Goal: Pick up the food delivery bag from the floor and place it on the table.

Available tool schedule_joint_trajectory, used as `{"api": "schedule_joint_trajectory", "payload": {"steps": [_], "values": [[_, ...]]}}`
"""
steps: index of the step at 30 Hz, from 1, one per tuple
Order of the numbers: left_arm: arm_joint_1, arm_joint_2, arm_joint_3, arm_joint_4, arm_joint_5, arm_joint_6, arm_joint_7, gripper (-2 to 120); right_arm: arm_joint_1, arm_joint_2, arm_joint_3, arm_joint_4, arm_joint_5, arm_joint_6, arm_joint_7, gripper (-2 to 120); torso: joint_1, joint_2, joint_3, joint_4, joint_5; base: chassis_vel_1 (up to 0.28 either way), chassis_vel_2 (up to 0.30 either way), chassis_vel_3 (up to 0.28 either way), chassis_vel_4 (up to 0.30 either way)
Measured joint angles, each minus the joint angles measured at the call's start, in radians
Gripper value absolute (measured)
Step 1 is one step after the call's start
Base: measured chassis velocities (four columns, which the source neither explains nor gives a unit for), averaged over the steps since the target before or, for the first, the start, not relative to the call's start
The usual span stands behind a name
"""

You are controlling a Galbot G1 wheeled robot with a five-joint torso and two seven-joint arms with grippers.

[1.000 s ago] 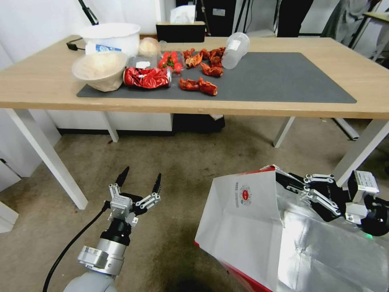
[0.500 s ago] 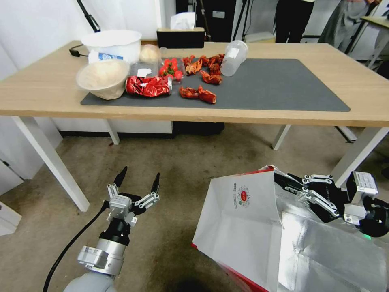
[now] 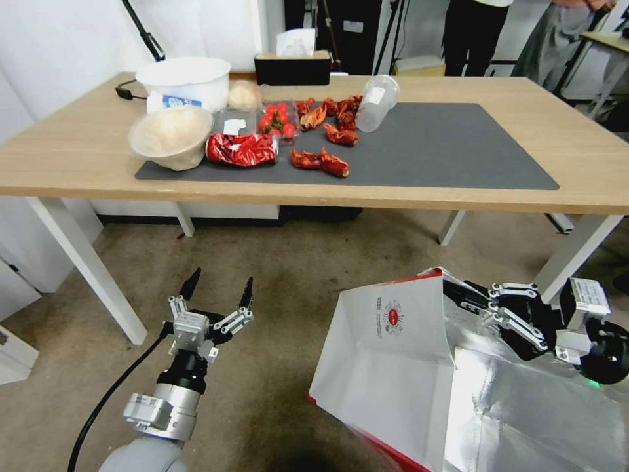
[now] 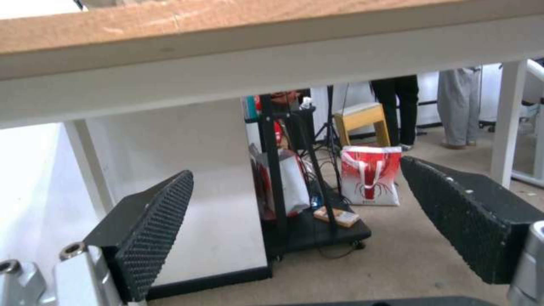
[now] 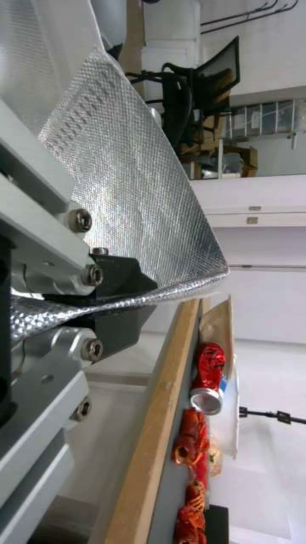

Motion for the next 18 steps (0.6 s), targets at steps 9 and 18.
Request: {"api": "schedule_joint_trajectory", "payload": {"steps": [9, 18], "values": [[-0.004, -0.003, 0.001, 0.006, -0.002, 0.001, -0.001, 93, -0.001, 0.002, -0.002, -0.001, -0.002, 0.004, -0.002, 0, 0.013, 0.039, 0.025, 0.0000, 0.0000, 0.000, 0.000, 0.000, 0.000], [-0.006, -0.002, -0.006, 0.004, -0.003, 0.005, -0.002, 93, 0.006, -0.004, -0.003, -0.006, 0.002, 0.004, 0.000, 0, 0.027, 0.077, 0.050, 0.0001, 0.0000, 0.000, 0.000, 0.000, 0.000]]}}
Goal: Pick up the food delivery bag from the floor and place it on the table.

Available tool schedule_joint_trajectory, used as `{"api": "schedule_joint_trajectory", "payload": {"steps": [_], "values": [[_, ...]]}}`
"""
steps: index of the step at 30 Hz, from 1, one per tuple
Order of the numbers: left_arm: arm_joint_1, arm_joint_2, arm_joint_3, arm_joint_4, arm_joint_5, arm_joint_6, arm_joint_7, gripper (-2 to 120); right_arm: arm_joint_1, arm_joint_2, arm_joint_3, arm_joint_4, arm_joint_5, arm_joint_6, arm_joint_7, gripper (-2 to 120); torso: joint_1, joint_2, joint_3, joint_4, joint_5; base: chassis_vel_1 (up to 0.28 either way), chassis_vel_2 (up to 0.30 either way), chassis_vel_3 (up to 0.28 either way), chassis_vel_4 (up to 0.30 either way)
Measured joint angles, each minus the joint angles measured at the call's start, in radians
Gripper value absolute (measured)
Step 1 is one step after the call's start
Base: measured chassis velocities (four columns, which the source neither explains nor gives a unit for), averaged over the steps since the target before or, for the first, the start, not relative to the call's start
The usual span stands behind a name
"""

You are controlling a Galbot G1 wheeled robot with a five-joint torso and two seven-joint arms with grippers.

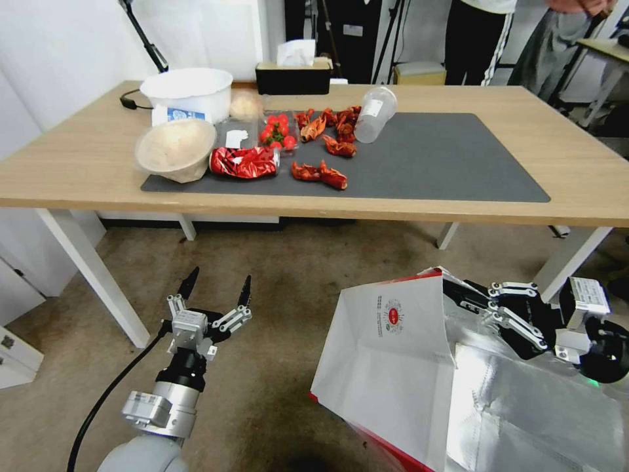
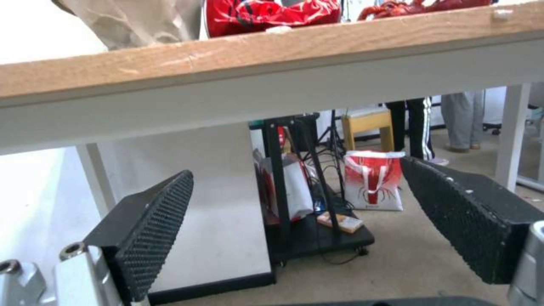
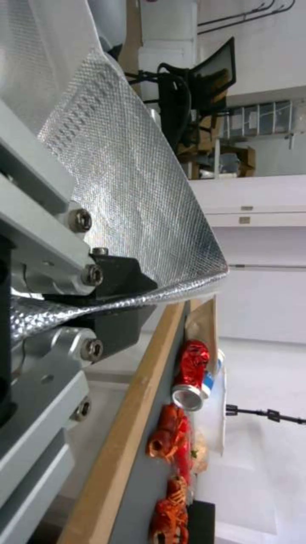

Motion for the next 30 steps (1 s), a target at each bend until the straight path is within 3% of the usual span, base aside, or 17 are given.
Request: {"api": "schedule_joint_trajectory", "payload": {"steps": [30], "values": [[0.028, -0.001, -0.017, -0.034, 0.012, 0.013, -0.017, 93, -0.012, 0.015, 0.004, 0.013, 0.002, 0.000, -0.018, 0, 0.045, 0.121, 0.075, -0.0003, 0.0000, 0.000, 0.000, 0.000, 0.000]]}}
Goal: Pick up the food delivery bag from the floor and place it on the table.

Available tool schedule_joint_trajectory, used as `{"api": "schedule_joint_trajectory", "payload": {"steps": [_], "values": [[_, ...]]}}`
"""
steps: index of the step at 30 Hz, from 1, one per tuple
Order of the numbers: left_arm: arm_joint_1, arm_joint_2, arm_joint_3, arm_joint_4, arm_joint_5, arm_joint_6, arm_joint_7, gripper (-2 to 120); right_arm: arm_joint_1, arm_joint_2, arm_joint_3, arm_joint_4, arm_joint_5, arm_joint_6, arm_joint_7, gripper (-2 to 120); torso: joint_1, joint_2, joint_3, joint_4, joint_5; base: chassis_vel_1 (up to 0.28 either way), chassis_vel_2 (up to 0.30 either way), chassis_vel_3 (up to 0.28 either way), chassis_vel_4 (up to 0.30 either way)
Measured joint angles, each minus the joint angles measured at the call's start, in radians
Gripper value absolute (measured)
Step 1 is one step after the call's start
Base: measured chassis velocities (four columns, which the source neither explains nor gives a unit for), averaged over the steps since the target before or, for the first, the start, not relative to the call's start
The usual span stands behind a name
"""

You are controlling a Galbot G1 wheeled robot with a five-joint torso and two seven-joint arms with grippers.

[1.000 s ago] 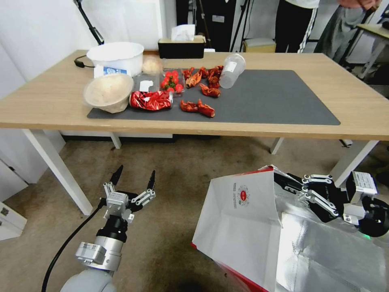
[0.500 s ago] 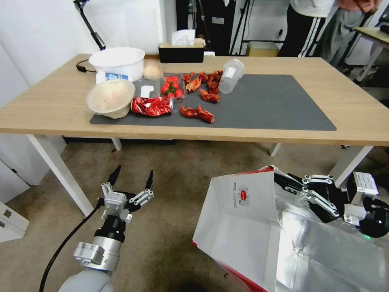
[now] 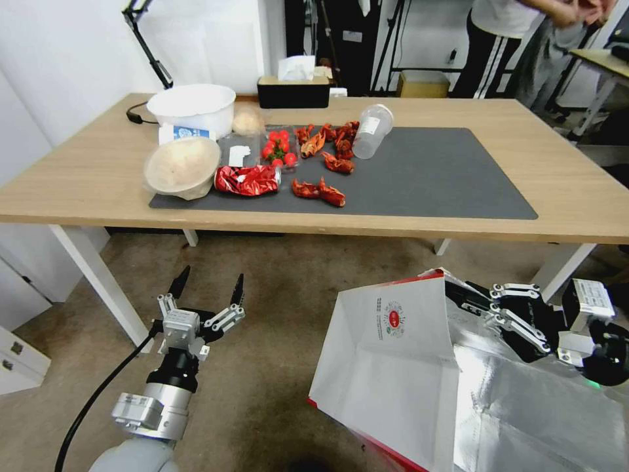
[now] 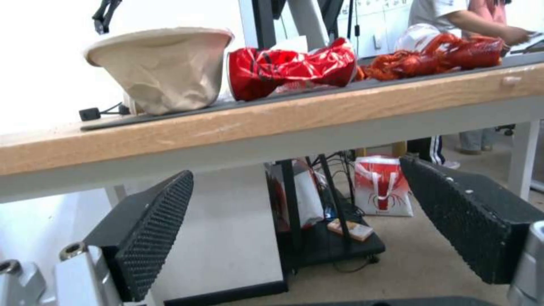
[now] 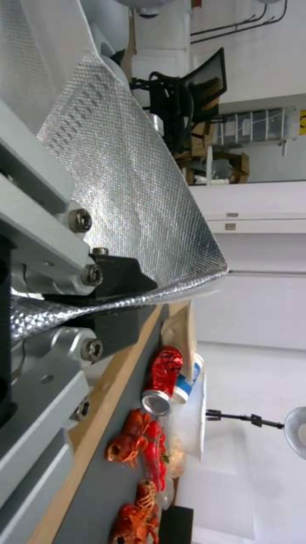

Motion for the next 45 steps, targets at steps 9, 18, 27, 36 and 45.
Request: {"api": "schedule_joint_trajectory", "payload": {"steps": [9, 18, 27, 36, 45], "values": [[0.013, -0.002, -0.001, -0.011, 0.009, -0.001, -0.004, 93, 0.002, -0.003, 0.004, 0.011, 0.007, 0.000, -0.001, 0, 0.013, 0.035, 0.022, 0.0002, 0.0000, 0.000, 0.000, 0.000, 0.000], [0.020, -0.006, 0.000, -0.018, 0.018, -0.006, -0.004, 93, -0.003, 0.008, 0.003, 0.010, 0.005, 0.001, -0.006, 0, 0.032, 0.079, 0.048, 0.0001, 0.0000, 0.000, 0.000, 0.000, 0.000], [0.023, -0.005, 0.003, -0.019, 0.019, -0.013, -0.004, 93, -0.007, 0.019, -0.001, 0.022, 0.001, 0.003, -0.006, 0, 0.046, 0.116, 0.070, 0.0001, 0.0000, 0.000, 0.000, 0.000, 0.000], [0.027, -0.006, 0.004, -0.022, 0.024, -0.015, -0.003, 93, -0.005, 0.017, -0.002, 0.022, 0.001, 0.003, -0.003, 0, 0.062, 0.156, 0.094, 0.0001, 0.0000, 0.000, 0.000, 0.000, 0.000], [0.027, -0.010, 0.012, -0.019, 0.028, -0.019, -0.002, 93, -0.007, 0.013, -0.002, 0.020, 0.001, 0.003, -0.002, 0, 0.076, 0.189, 0.113, 0.0001, 0.0000, 0.000, 0.000, 0.000, 0.000]]}}
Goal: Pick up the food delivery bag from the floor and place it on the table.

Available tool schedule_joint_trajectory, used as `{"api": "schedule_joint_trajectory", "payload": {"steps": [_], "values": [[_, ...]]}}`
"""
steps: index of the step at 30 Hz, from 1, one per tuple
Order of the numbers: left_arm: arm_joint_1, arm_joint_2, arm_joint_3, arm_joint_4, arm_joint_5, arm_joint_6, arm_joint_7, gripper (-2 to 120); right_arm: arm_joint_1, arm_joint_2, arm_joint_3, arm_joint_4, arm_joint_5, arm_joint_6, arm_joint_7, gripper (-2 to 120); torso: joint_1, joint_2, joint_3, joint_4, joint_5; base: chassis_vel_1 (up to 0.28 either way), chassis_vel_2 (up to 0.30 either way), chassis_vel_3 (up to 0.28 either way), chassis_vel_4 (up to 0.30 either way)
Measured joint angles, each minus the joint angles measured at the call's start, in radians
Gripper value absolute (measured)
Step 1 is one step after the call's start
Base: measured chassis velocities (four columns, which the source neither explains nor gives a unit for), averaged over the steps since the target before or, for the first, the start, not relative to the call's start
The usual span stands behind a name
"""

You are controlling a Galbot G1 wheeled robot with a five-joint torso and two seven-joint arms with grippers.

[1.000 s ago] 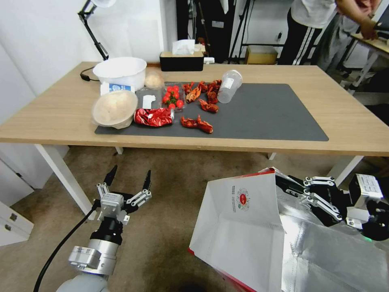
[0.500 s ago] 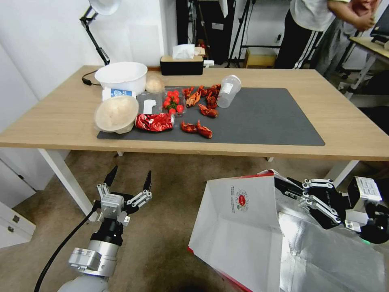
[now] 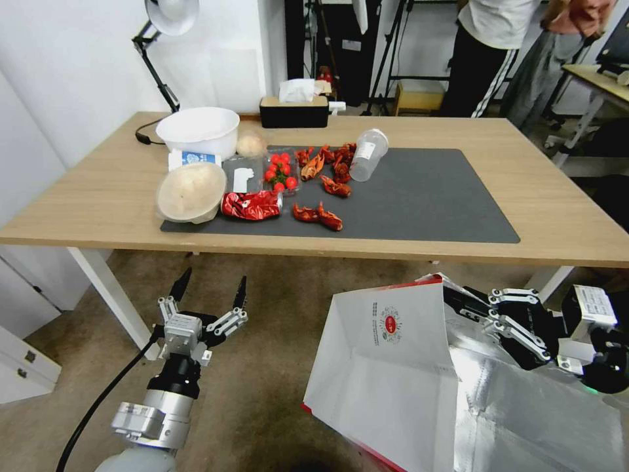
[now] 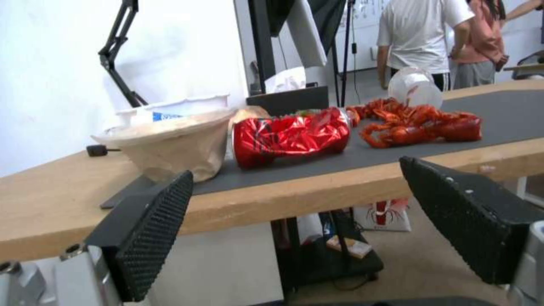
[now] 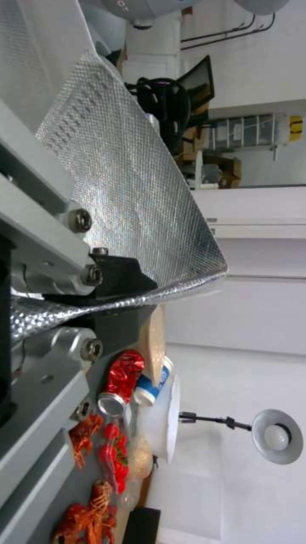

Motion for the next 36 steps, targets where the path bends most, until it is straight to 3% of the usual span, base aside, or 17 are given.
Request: {"api": "schedule_joint_trajectory", "payload": {"steps": [36], "values": [[0.009, -0.001, 0.005, -0.001, 0.015, -0.017, 0.004, 93, -0.003, 0.012, -0.003, 0.011, -0.002, 0.001, 0.001, 0, 0.068, 0.160, 0.092, 0.0001, 0.0000, 0.000, 0.000, 0.000, 0.000]]}}
